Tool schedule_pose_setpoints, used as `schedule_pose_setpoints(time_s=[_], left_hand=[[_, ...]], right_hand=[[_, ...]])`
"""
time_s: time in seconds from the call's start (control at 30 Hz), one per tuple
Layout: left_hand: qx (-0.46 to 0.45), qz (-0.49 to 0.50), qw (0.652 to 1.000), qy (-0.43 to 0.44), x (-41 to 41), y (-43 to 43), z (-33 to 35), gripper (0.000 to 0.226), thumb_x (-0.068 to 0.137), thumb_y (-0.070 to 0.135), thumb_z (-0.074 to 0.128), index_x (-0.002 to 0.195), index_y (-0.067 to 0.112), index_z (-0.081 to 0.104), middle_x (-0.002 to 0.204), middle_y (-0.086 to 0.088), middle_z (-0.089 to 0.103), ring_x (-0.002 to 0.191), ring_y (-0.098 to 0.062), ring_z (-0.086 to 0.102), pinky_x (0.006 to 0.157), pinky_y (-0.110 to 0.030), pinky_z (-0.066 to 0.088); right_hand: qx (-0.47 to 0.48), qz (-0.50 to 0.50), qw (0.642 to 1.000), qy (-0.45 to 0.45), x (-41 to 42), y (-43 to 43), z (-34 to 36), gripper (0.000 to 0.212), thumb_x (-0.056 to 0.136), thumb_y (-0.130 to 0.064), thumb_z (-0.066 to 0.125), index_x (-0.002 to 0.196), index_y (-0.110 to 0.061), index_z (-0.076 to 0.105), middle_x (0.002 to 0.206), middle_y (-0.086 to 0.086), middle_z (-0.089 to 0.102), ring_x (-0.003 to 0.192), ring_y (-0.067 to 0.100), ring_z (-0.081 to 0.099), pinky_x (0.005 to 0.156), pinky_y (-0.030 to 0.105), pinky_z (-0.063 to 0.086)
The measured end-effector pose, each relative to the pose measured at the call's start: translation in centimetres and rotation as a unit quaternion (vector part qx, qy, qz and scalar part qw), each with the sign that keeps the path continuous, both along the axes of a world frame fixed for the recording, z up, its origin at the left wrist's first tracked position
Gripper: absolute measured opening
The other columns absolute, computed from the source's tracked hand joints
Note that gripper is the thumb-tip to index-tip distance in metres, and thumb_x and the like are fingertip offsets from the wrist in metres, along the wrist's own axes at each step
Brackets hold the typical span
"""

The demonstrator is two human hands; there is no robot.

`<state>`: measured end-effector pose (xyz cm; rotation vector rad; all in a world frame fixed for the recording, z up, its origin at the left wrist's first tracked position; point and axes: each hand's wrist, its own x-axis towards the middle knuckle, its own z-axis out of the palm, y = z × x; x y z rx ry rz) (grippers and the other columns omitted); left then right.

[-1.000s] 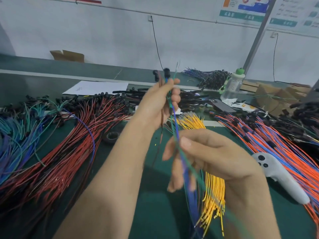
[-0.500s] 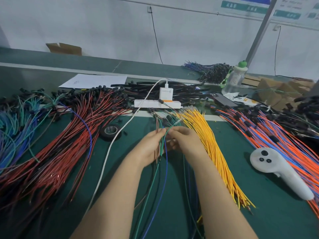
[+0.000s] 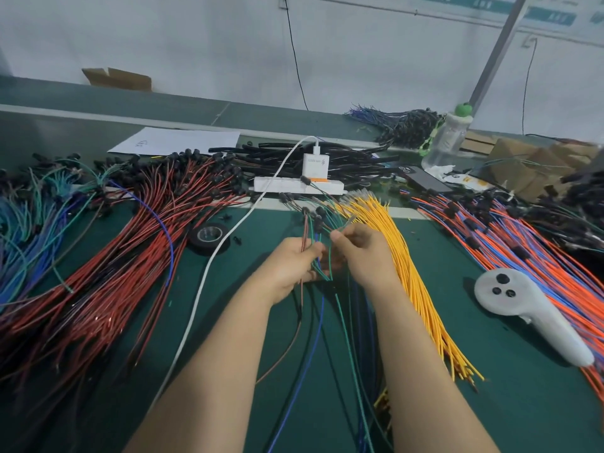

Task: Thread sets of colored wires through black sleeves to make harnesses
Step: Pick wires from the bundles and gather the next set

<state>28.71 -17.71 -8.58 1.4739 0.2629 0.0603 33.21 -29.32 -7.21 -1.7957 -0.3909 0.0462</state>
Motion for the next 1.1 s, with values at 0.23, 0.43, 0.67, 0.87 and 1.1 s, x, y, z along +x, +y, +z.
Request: schedule_pose_setpoints(time_s=[0.23, 0.43, 0.67, 0.87, 1.1], left_hand=[[-0.092, 0.021, 0.995, -0.015, 0.2, 0.2, -0.3, 0.02, 0.101, 0.02, 0.044, 0.105, 0.015, 0.063, 0.101, -0.004, 0.068, 0.085, -0.017, 0.068, 0.083, -0.038, 0.056], [-0.188, 0.012, 0.982, -0.029, 0.1, 0.4, -0.2, 0.029, 0.102, 0.028, 0.039, 0.116, 0.019, 0.063, 0.114, -0.001, 0.068, 0.096, -0.014, 0.066, 0.075, -0.029, 0.057], [-0.145, 0.019, 0.989, -0.017, 0.0, 0.0, 0.1, 0.033, 0.102, 0.03, 0.038, 0.121, 0.014, 0.061, 0.101, 0.001, 0.069, 0.084, -0.008, 0.066, 0.06, -0.02, 0.053], [-0.155, -0.001, 0.988, -0.011, 0.0, -0.2, 0.1, 0.025, 0.101, 0.018, 0.041, 0.112, 0.006, 0.06, 0.08, -0.006, 0.066, 0.061, -0.014, 0.061, 0.053, -0.024, 0.051], [-0.134, 0.045, 0.989, -0.036, 0.1, 0.1, -0.1, 0.021, 0.096, -0.002, 0.047, 0.114, 0.004, 0.054, 0.082, -0.01, 0.064, 0.054, -0.01, 0.065, 0.053, -0.022, 0.054]], right_hand=[[-0.074, -0.073, 0.994, -0.027, 0.2, 0.6, -0.7, 0.022, 0.087, -0.018, 0.069, 0.094, -0.012, 0.049, 0.077, 0.0, 0.056, 0.063, 0.011, 0.055, 0.054, 0.009, 0.043], [-0.139, 0.02, 0.988, -0.068, -0.9, 1.3, 0.4, 0.01, 0.089, -0.019, 0.065, 0.084, -0.01, 0.065, 0.084, 0.001, 0.068, 0.08, 0.018, 0.064, 0.078, 0.028, 0.051], [-0.2, 0.098, 0.974, -0.046, -1.6, 1.0, 1.4, 0.015, 0.087, -0.011, 0.058, 0.086, -0.005, 0.071, 0.081, 0.006, 0.074, 0.073, 0.017, 0.071, 0.082, 0.034, 0.056], [-0.208, 0.016, 0.978, -0.028, -1.3, 1.1, 1.0, 0.015, 0.084, -0.008, 0.057, 0.089, -0.003, 0.071, 0.074, 0.009, 0.07, 0.068, 0.02, 0.068, 0.061, 0.021, 0.054], [-0.129, -0.026, 0.991, -0.008, -1.0, 0.9, 0.8, 0.029, 0.086, -0.006, 0.059, 0.109, -0.016, 0.046, 0.082, 0.004, 0.068, 0.069, 0.019, 0.065, 0.068, 0.03, 0.049]])
